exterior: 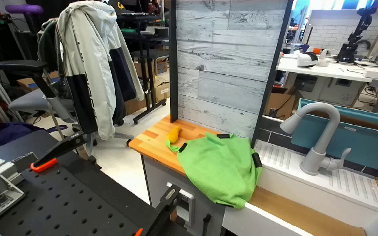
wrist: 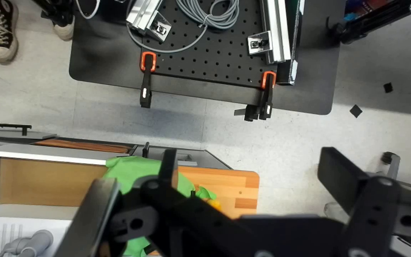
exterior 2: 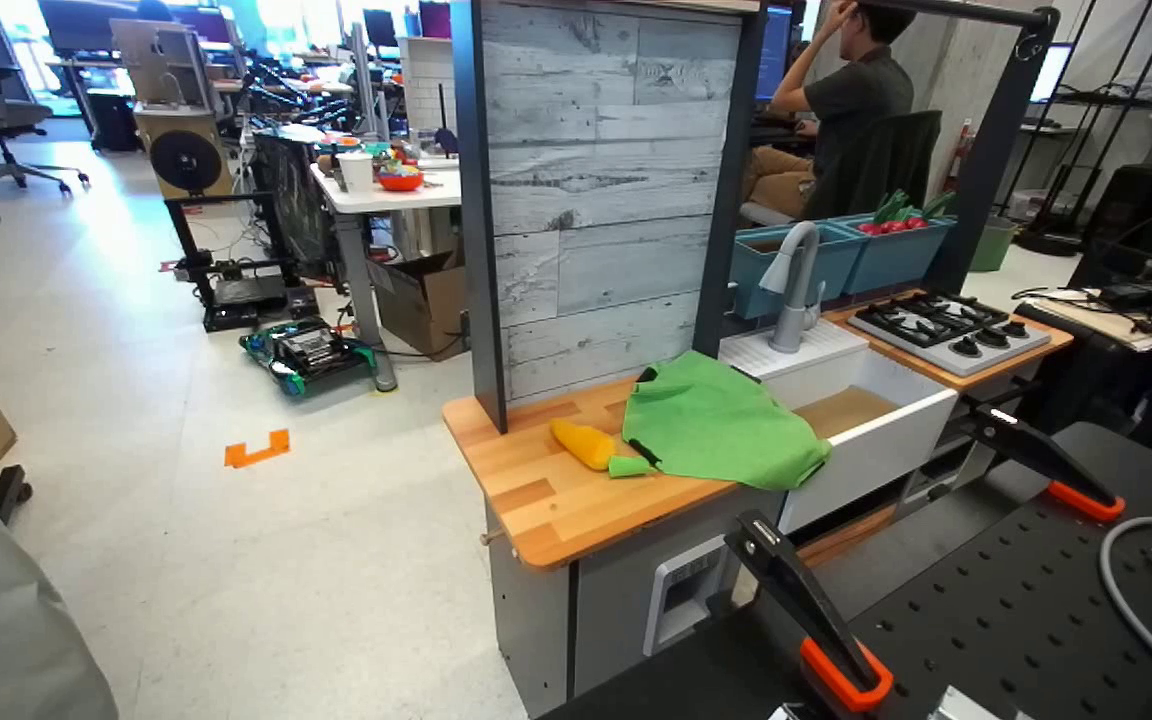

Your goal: Fold the green cloth

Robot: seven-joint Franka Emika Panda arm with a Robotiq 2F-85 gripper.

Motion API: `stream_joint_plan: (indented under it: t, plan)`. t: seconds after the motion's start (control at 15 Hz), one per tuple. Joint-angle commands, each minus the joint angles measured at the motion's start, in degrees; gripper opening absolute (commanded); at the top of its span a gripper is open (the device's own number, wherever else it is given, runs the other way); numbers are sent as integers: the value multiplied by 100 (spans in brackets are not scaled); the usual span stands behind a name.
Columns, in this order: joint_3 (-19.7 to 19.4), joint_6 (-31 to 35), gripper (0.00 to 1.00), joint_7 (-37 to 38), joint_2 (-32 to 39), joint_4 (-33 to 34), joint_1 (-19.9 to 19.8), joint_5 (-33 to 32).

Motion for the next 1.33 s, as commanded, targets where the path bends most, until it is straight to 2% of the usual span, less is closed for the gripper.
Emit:
stream_joint_plan:
  t: [0.0, 0.2, 0.47, 1.27]
  plan:
    - [111, 177, 100, -15, 83, -1, -109, 2]
    - [99, 401, 100, -37, 258, 40, -124, 26]
    - [85, 1017, 100, -57, 663, -17, -180, -11]
    - [138, 3642, 100, -99, 2072, -592, -467, -58]
